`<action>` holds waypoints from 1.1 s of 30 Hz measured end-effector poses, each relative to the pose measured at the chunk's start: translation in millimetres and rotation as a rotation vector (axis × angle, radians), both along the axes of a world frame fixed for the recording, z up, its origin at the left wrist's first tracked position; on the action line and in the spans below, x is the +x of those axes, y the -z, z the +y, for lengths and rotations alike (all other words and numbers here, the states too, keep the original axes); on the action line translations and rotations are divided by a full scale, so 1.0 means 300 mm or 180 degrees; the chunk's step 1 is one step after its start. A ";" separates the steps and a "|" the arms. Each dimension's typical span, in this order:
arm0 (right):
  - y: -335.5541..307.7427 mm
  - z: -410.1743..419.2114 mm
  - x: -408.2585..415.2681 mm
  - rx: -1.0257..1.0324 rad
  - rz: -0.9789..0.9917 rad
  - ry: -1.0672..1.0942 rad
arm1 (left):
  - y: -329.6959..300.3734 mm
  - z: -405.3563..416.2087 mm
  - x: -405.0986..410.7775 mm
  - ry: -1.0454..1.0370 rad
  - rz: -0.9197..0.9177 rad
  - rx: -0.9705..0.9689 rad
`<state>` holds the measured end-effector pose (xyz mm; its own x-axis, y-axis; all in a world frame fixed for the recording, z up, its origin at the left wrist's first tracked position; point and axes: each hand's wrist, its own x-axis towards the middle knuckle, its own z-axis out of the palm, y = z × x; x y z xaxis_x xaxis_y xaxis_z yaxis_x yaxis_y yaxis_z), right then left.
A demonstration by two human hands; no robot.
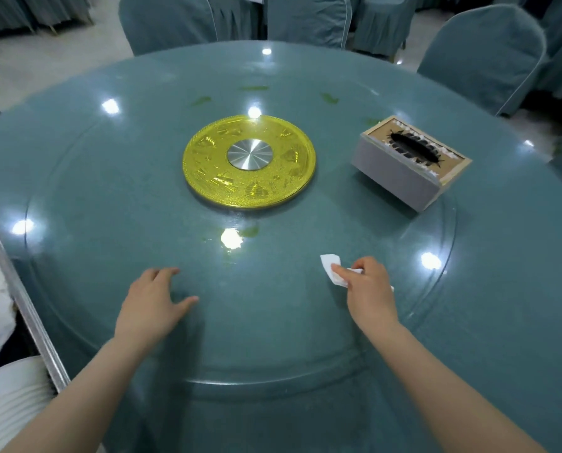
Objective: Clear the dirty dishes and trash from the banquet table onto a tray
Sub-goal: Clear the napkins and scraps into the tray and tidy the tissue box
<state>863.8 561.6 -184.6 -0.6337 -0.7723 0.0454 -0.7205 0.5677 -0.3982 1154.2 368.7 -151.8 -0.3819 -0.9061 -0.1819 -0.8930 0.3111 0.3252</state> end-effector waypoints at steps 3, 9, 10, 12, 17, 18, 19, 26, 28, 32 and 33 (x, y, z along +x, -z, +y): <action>-0.012 -0.003 -0.042 -0.0009 -0.0138 0.0466 | 0.031 -0.096 0.021 -0.0100 -0.0391 0.0085; -0.045 -0.124 -0.173 -0.0051 -0.0087 0.0936 | 0.048 -0.200 0.014 0.0332 -0.0973 0.0262; -0.050 -0.161 -0.188 0.0024 0.0003 0.0936 | 0.052 -0.189 0.003 0.0350 -0.0991 0.0321; -0.066 -0.249 -0.210 0.0109 0.0049 0.0894 | 0.066 -0.148 -0.022 0.0367 -0.0993 0.0325; -0.079 -0.518 -0.211 0.0202 0.0087 0.0351 | 0.066 -0.055 -0.087 0.0388 -0.1106 0.0313; -0.072 -0.555 -0.201 0.0157 0.0052 0.0255 | 0.062 -0.041 -0.096 0.0393 -0.1150 0.0321; -0.058 -0.582 -0.190 0.0085 -0.0021 0.0167 | 0.061 -0.028 -0.105 0.0386 -0.1180 0.0313; 0.010 -0.475 -0.085 -0.0329 -0.0355 -0.0611 | 0.071 0.025 -0.157 0.0279 -0.1336 0.0257; 0.020 -0.367 -0.047 -0.0339 -0.0377 -0.0712 | 0.071 0.032 -0.171 0.0266 -0.1318 0.0297; 0.018 -0.154 0.063 -0.0526 -0.0426 -0.0824 | 0.067 0.046 -0.177 0.0215 -0.1276 0.0273; 0.015 -0.120 0.079 -0.0573 -0.0397 -0.0852 | 0.067 0.048 -0.178 0.0213 -0.1265 0.0258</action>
